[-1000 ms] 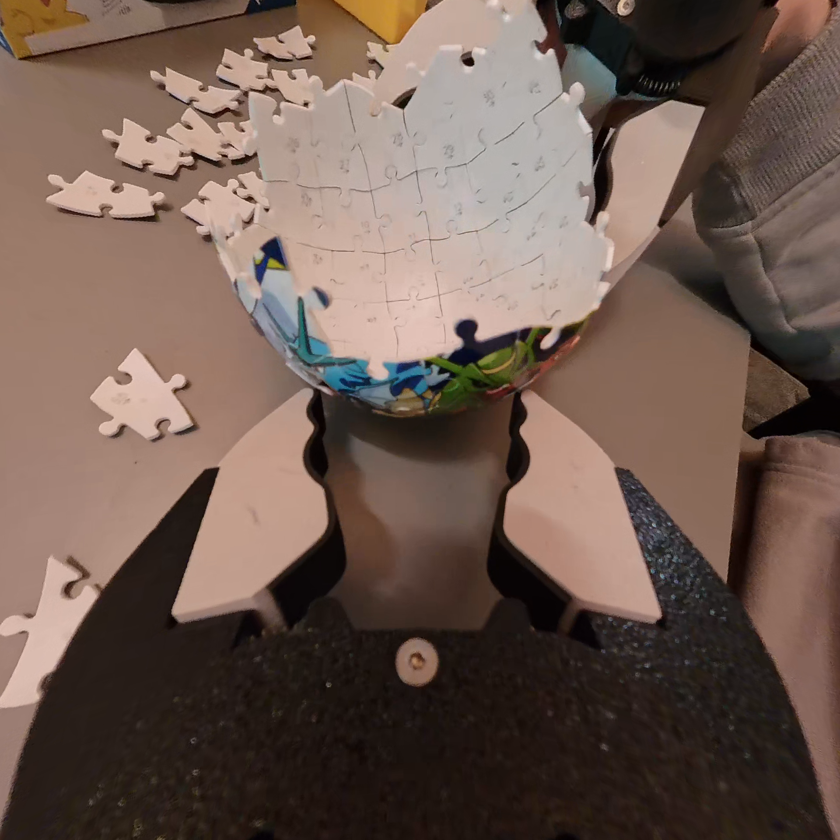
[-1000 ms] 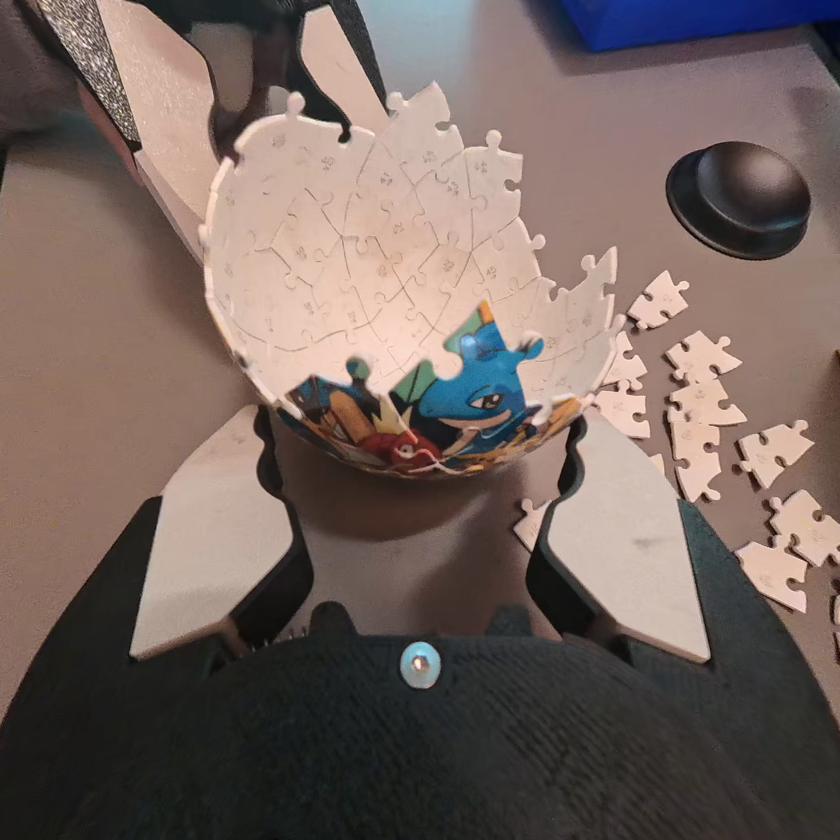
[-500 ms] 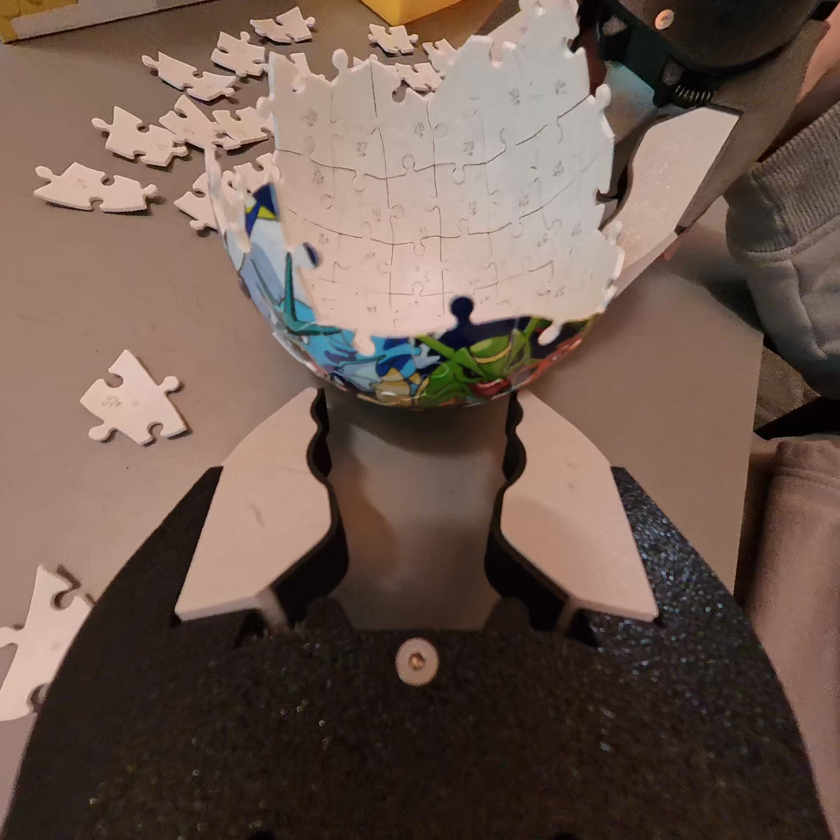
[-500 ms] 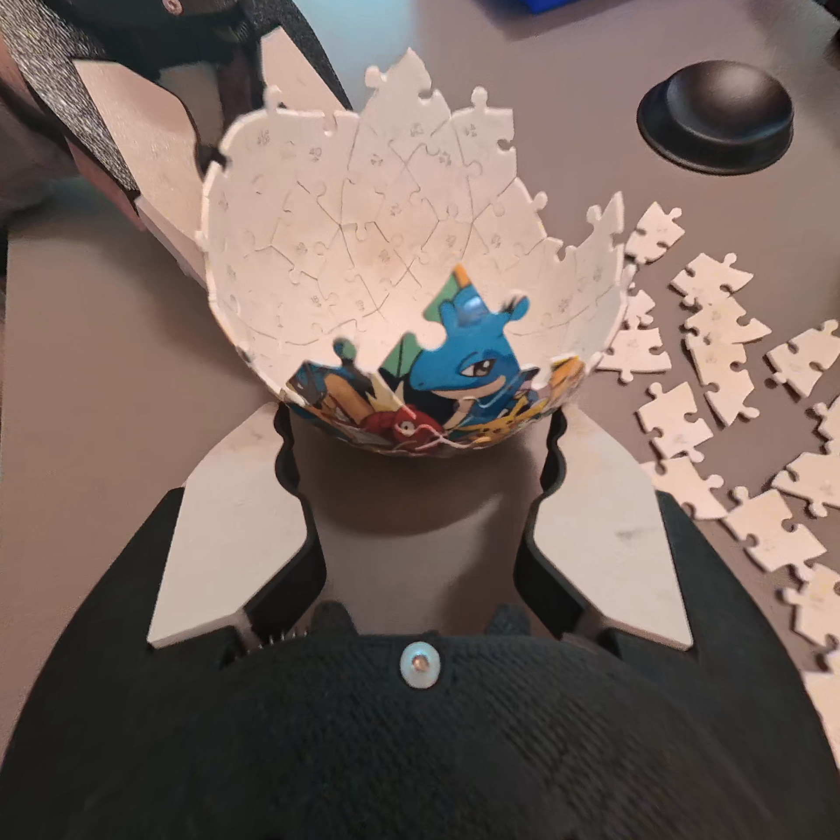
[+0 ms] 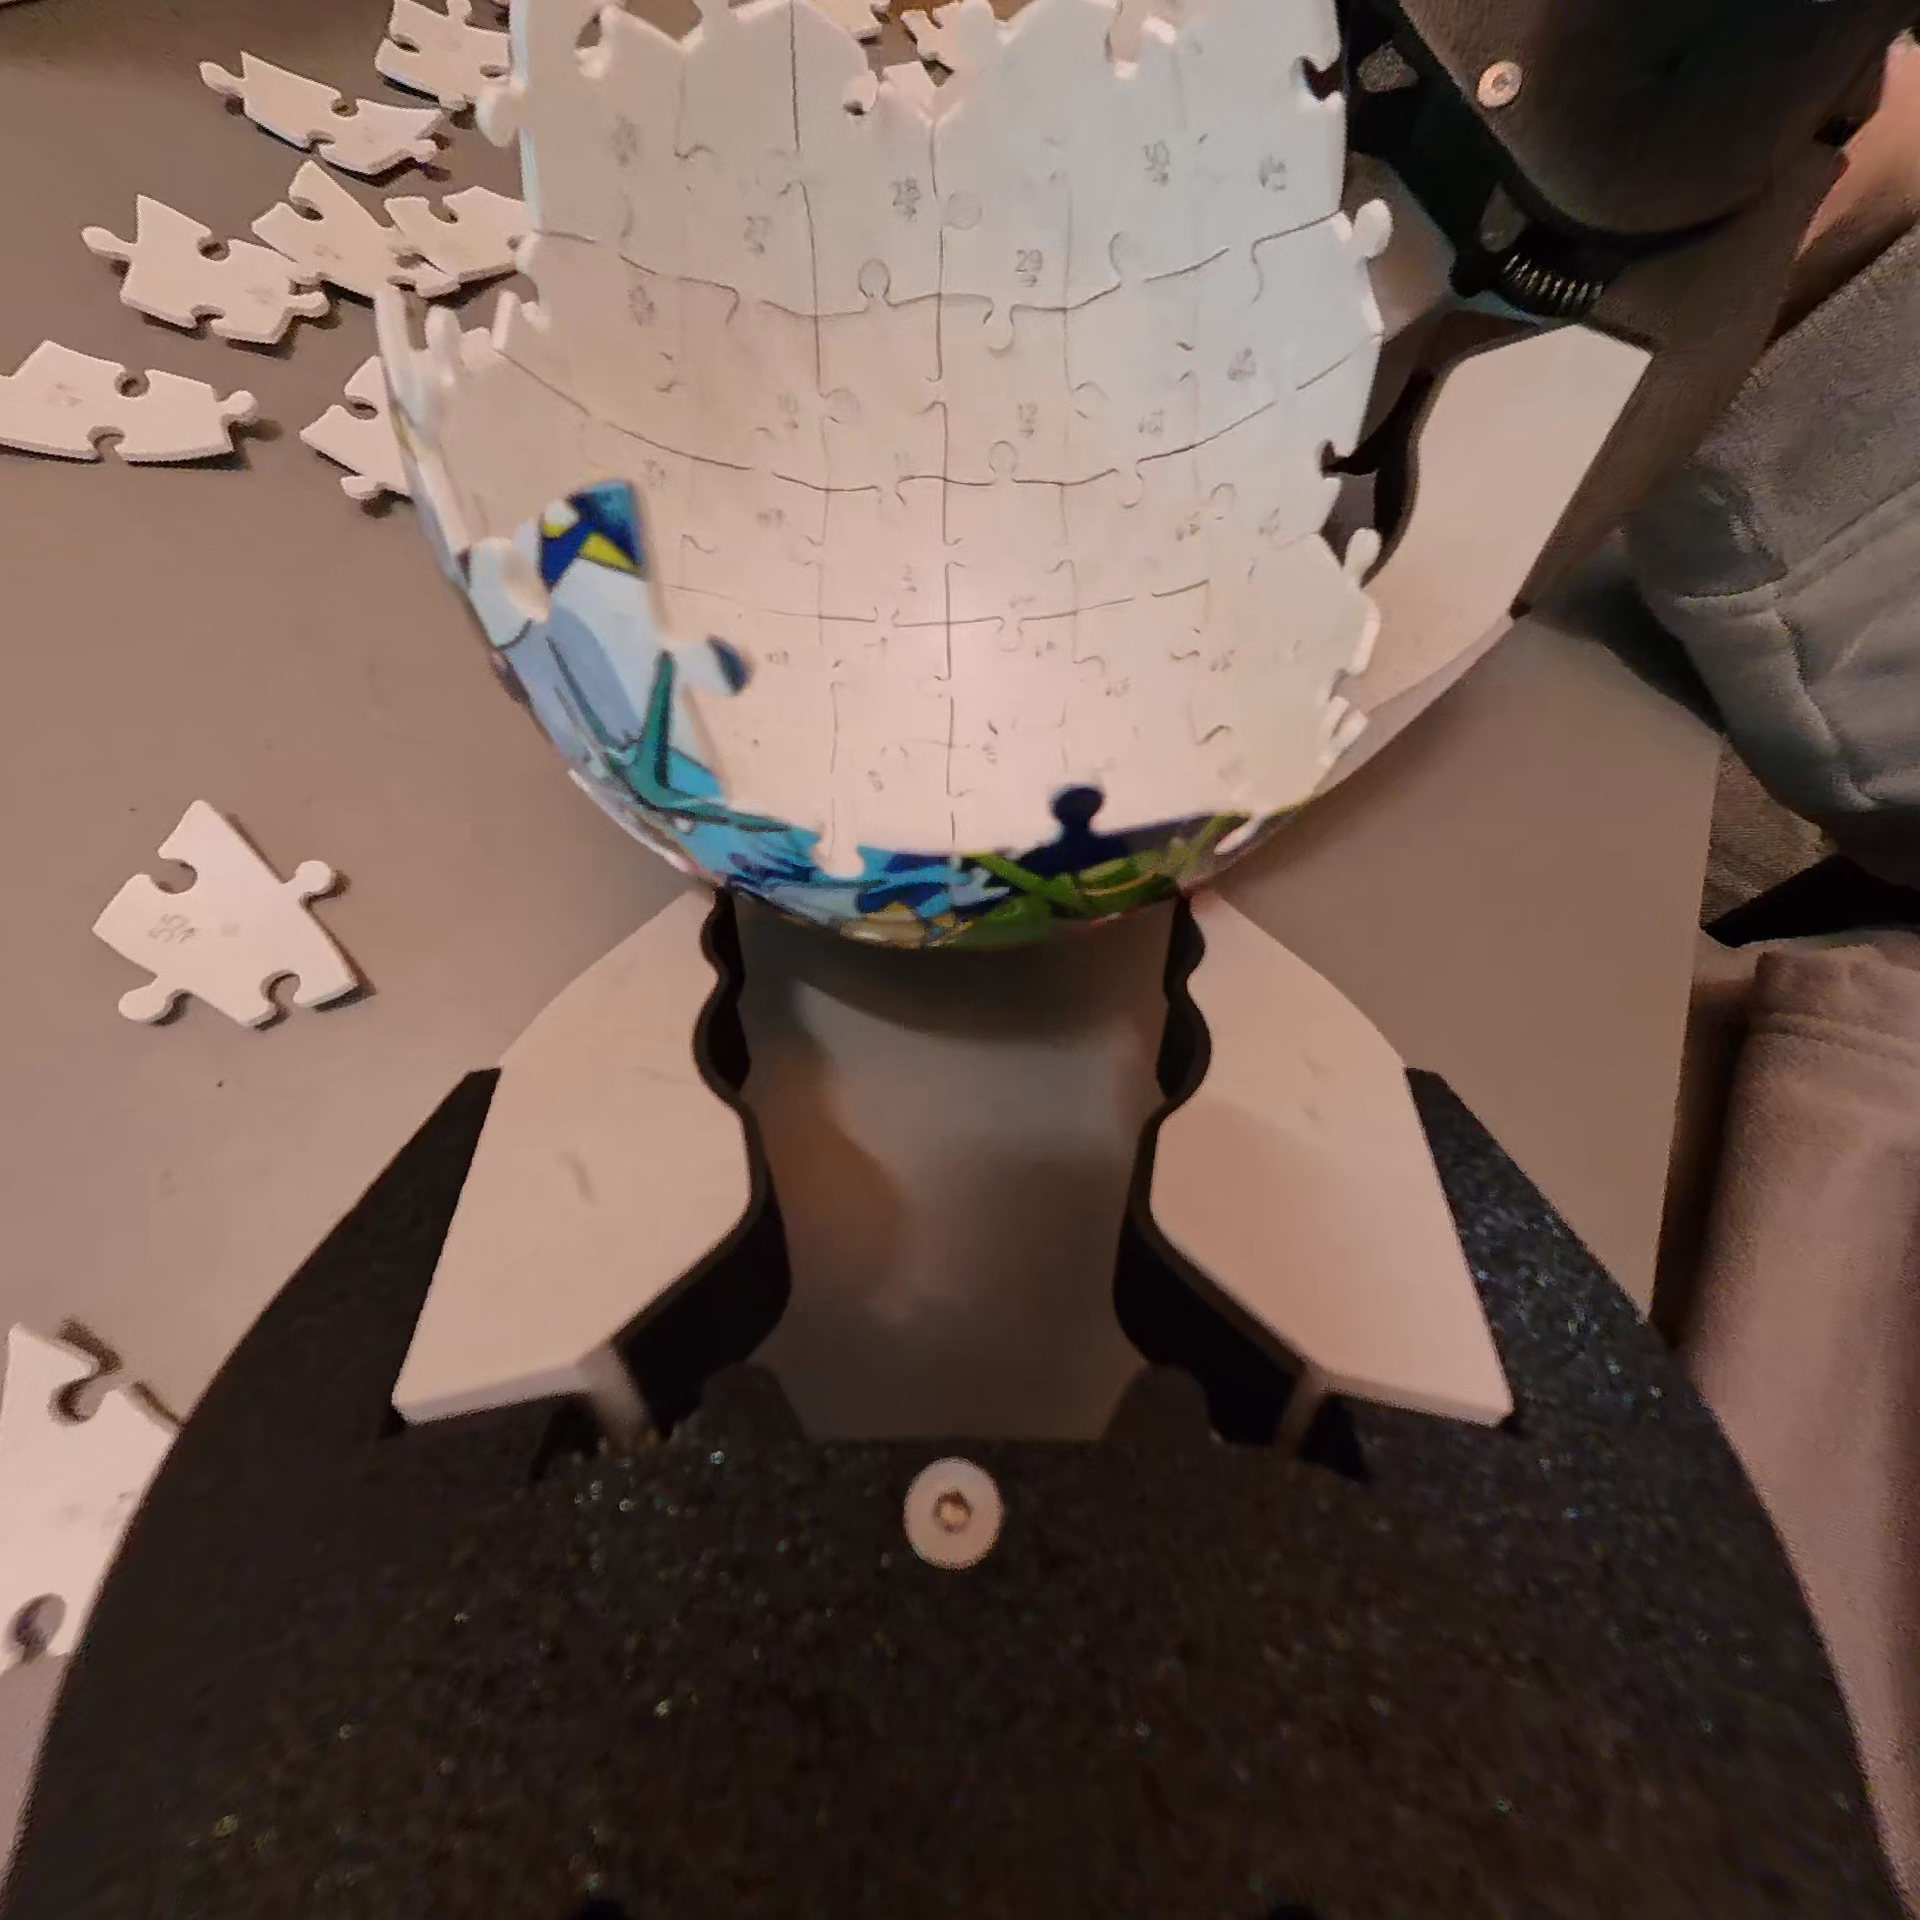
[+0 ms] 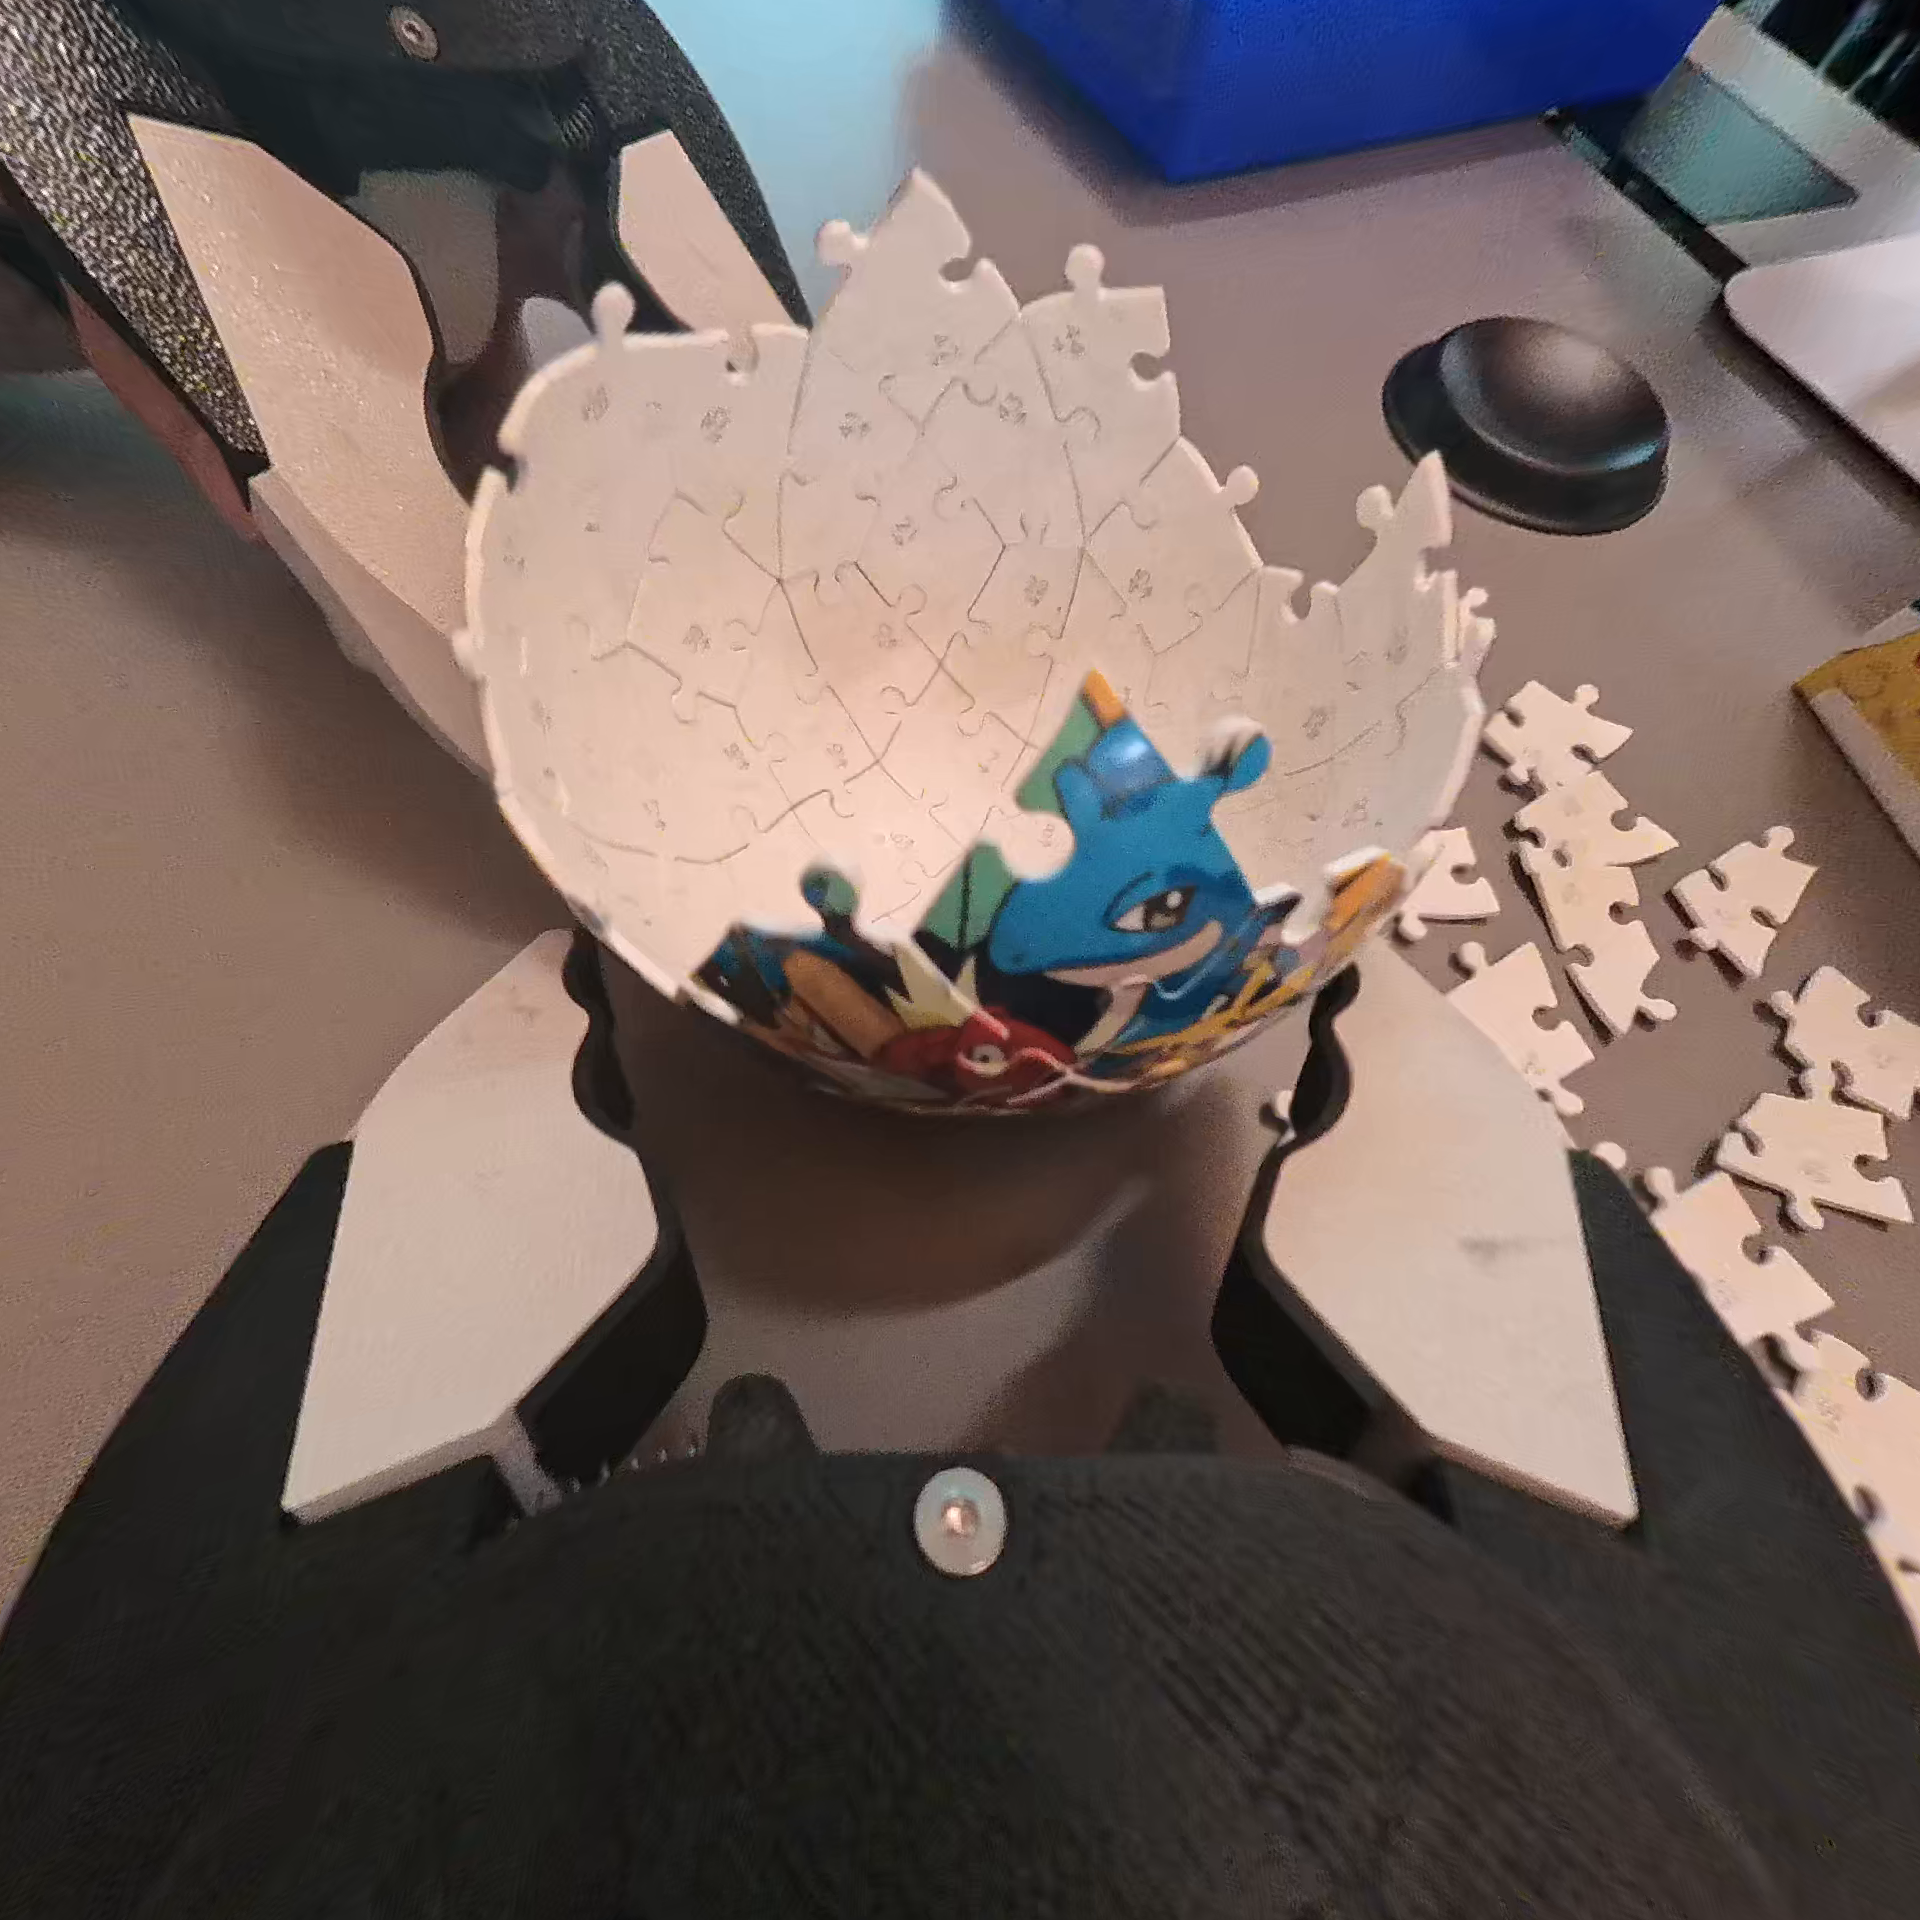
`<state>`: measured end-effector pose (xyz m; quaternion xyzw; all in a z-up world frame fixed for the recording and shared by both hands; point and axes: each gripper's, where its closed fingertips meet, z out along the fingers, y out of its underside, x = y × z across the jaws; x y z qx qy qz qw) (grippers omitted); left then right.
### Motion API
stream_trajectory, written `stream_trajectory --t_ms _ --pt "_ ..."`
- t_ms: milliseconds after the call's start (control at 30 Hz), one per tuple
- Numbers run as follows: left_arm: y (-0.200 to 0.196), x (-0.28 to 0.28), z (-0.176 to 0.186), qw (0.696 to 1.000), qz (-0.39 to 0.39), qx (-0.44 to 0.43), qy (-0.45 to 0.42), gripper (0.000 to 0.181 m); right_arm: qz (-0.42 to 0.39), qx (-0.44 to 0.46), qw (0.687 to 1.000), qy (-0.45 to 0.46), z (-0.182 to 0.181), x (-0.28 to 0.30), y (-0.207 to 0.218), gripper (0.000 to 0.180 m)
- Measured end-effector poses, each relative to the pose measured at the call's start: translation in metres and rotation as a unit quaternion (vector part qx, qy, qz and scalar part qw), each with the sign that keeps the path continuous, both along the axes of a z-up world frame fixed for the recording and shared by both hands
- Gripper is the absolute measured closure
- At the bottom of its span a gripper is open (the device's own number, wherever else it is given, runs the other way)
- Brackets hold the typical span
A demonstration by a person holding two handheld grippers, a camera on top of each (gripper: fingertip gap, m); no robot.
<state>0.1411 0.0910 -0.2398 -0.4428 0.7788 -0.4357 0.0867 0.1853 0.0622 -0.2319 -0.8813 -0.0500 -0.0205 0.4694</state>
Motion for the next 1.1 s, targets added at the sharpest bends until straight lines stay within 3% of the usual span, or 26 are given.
stream_trajectory --t_ms 267,367,567,767,1100 --pt "-0.003 -0.003 0.000 1.000 0.011 -0.022 0.014 0.103 0.013 -0.021 0.995 -0.096 -0.009 0.003 0.004 0.043" --pt "-0.003 -0.003 -0.002 0.999 0.012 -0.021 0.020 0.103 0.010 -0.003 0.993 -0.116 -0.004 0.009 0.008 0.052" --pt "-0.004 -0.007 -0.003 0.999 0.006 -0.020 0.039 0.099 0.037 0.015 0.989 -0.144 0.003 0.008 0.011 0.053" --pt "-0.009 -0.021 -0.011 0.998 -0.022 0.037 0.055 0.101 0.100 0.015 0.991 -0.090 0.016 -0.002 0.006 0.055" --pt "0.016 -0.025 -0.016 0.992 0.029 0.108 0.063 0.101 0.104 0.057 0.991 -0.066 0.026 0.003 0.011 0.057"
